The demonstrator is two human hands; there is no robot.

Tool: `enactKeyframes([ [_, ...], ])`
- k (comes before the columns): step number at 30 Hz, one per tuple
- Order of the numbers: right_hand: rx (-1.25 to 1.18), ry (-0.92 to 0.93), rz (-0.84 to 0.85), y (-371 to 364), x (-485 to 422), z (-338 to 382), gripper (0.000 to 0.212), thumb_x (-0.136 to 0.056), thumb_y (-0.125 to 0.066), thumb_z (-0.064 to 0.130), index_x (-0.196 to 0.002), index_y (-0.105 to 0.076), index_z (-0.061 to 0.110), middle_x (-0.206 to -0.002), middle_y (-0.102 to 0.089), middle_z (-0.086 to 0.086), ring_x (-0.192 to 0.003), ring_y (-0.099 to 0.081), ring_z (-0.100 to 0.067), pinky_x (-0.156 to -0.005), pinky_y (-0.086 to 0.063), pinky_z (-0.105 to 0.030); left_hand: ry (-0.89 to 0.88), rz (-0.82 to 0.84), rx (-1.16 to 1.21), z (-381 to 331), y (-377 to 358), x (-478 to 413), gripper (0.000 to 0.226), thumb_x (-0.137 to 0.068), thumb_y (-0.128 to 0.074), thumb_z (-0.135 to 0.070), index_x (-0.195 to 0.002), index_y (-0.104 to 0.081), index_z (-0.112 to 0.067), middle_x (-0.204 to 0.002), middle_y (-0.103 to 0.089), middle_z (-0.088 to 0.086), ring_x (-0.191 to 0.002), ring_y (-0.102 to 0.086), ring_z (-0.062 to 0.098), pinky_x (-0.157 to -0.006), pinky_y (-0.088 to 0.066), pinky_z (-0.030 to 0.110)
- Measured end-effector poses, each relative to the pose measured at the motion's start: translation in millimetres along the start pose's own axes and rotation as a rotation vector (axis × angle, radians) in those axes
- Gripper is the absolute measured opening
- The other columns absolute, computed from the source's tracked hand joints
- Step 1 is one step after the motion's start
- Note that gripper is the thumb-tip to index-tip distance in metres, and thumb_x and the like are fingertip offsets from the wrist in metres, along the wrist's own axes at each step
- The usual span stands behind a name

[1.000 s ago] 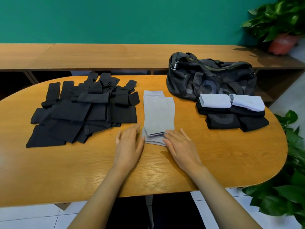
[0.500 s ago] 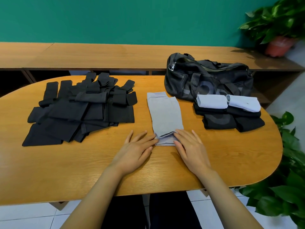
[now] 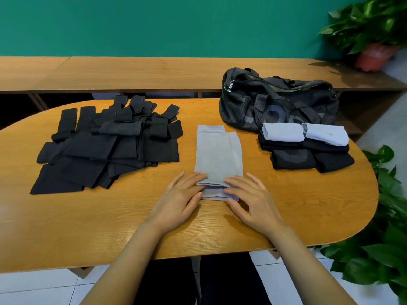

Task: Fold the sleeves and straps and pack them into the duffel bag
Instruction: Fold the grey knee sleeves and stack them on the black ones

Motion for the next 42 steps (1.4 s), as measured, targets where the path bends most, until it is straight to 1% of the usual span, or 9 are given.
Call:
enactKeyframes([
  [6,0.006,-0.072,0.041,-5.4,-1.1,-8.2,0.049,-0.1,-0.037,0.054,-0.113,-0.074,0.025,-0.149,-0.046,0.001,-0.139,-0.037,-0.008,-0.12,-0.021,-0.035,0.036,-0.044,0.086,1.3,6.1,1.5,0.043,-0.104,-0.029,-0.035,-0.133,-0.059,-0.023,-0.142,-0.049,-0.012,-0.13,-0.034,-0.01,-0.118,-0.02,0.028],
  [9,-0.048,-0.095,0.048,-6.2,-1.8,-11.4,0.055,-0.1,-0.032,0.058,-0.113,-0.073,0.024,-0.149,-0.044,0.005,-0.142,-0.028,0.0,-0.121,-0.012,-0.026,0.039,-0.083,0.179,1.0,9.9,2.2,0.042,-0.104,-0.032,-0.033,-0.132,-0.06,-0.019,-0.138,-0.052,-0.011,-0.13,-0.042,0.0,-0.113,-0.029,0.027],
  [15,-0.347,-0.286,-0.008,-5.0,-6.9,-26.3,0.041,-0.098,-0.033,0.052,-0.11,-0.067,0.033,-0.121,-0.061,0.024,-0.122,-0.05,0.005,-0.118,-0.02,-0.03,0.163,-0.184,0.418,12.8,15.6,4.8,0.036,-0.095,-0.06,-0.023,-0.131,-0.061,-0.021,-0.134,-0.05,-0.01,-0.125,-0.047,0.003,-0.096,-0.038,0.009],
  [19,-0.271,-0.347,-0.03,-4.9,-13.0,-28.9,0.04,-0.096,-0.03,0.056,-0.108,-0.065,0.04,-0.102,-0.059,0.032,-0.107,-0.047,0.005,-0.102,-0.027,-0.024,0.275,-0.269,0.548,22.2,18.6,0.5,0.043,-0.087,-0.069,-0.002,-0.121,-0.062,-0.026,-0.132,-0.046,-0.022,-0.107,-0.055,-0.002,-0.083,-0.045,0.01],
  [23,-0.178,-0.392,-0.008,-7.2,-21.9,-28.7,0.059,-0.091,-0.025,0.062,-0.116,-0.069,0.031,-0.099,-0.059,0.028,-0.099,-0.044,-0.006,-0.095,-0.025,-0.024,0.31,-0.222,0.442,23.2,14.3,-12.1,0.039,-0.088,-0.07,-0.011,-0.126,-0.063,-0.015,-0.139,-0.042,-0.017,-0.102,-0.053,0.009,-0.087,-0.045,0.014],
  [29,-0.108,-0.44,0.094,-17.9,-23.3,-33.3,0.069,-0.091,-0.025,0.066,-0.137,-0.055,0.025,-0.101,-0.057,0.019,-0.097,-0.038,-0.005,-0.106,-0.029,-0.041,0.062,-0.078,-0.091,-4.1,6.3,-19.3,0.045,-0.101,-0.047,-0.032,-0.142,-0.049,-0.014,-0.158,-0.031,-0.002,-0.141,-0.027,0.012,-0.117,-0.014,0.031],
  [34,-0.014,-0.49,0.141,-9.0,-18.4,-33.6,0.072,-0.096,-0.015,0.066,-0.155,-0.019,0.025,-0.139,-0.049,0.01,-0.131,-0.033,-0.01,-0.117,-0.02,-0.042,0.131,0.036,-0.167,7.7,-9.4,-14.9,0.048,-0.106,-0.035,-0.033,-0.153,-0.029,-0.026,-0.159,-0.027,-0.01,-0.146,-0.015,0.002,-0.118,0.01,0.027],
  [38,0.176,-0.462,0.327,-14.1,-9.5,-36.1,0.089,-0.084,0.012,0.071,-0.157,0.002,0.021,-0.152,-0.039,0.012,-0.148,-0.015,-0.008,-0.122,0.008,-0.041,0.135,0.03,-0.165,12.9,-7.8,-11.7,0.056,-0.103,-0.044,-0.012,-0.153,-0.027,-0.029,-0.158,-0.026,-0.01,-0.146,-0.013,0.001,-0.119,0.011,0.029],
  [42,0.346,-0.438,0.33,-6.3,-4.6,-47.4,0.095,-0.083,0.02,0.071,-0.157,-0.002,0.017,-0.154,-0.037,0.008,-0.149,-0.013,-0.012,-0.121,0.01,-0.04,0.125,0.008,-0.148,13.4,-1.2,-5.3,0.066,-0.094,-0.05,0.004,-0.15,-0.035,-0.027,-0.156,-0.032,-0.008,-0.146,-0.02,0.005,-0.119,0.008,0.032],
])
Point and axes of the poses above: each hand's wrist, its own x-axis away from the middle knuckle, its own y-axis out of the back of the hand, z = x × y, the point moved 8 cm from there along -x, towards the middle knuckle
